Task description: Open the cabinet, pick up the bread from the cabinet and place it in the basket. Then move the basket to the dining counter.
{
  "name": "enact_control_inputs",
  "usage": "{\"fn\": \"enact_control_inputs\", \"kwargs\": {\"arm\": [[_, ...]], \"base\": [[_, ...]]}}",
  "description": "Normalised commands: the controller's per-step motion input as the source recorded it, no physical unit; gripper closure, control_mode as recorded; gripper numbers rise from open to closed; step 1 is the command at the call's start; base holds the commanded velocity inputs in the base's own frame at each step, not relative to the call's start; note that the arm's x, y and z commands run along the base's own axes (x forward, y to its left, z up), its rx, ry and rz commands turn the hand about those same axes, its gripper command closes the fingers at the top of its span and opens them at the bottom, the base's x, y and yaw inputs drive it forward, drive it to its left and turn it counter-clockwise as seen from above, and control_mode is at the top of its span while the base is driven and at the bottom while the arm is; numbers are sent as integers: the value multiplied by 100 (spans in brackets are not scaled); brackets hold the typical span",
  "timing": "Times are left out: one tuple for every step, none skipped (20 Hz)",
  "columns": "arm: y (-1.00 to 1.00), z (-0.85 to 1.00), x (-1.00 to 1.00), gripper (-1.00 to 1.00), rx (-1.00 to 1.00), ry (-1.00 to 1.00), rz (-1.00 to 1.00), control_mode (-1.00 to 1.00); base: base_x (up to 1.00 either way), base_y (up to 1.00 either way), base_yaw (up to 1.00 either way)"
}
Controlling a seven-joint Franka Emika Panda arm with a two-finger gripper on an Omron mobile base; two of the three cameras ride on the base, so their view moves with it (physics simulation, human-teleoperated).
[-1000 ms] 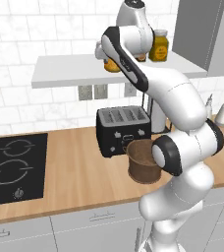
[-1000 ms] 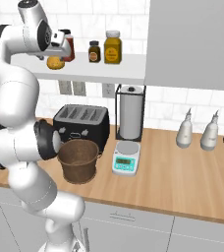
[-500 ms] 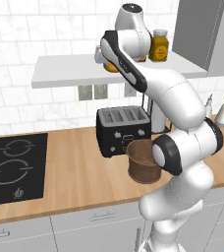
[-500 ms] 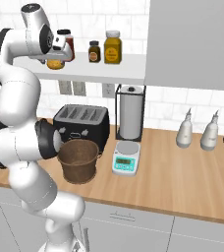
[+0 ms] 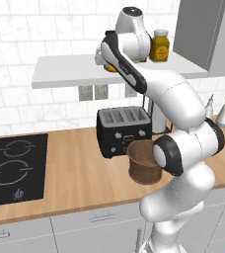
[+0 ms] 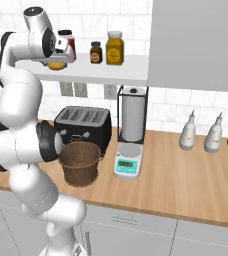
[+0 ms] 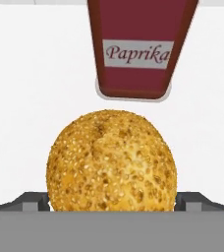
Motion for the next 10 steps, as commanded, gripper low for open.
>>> {"fn": "enact_control_inputs", "kwargs": {"arm": [[0,0,17,-100,0,0,0,-100],[0,0,15,-100,0,0,0,-100],[0,0,0,-100,0,-1,0,-100],[0,0,0,-100,0,0,0,-100],[0,0,0,-100,0,0,0,-100],[0,0,0,100,0,0,0,-100],[0,0,0,100,0,0,0,-100],[0,0,0,100,0,0,0,-100],[0,0,0,100,0,-1,0,-100],[0,0,0,100,0,-1,0,-100]], "base": [[0,0,0],[0,0,0],[0,0,0],[0,0,0],[0,0,0],[0,0,0],[0,0,0],[0,0,0],[0,0,0],[0,0,0]]}}
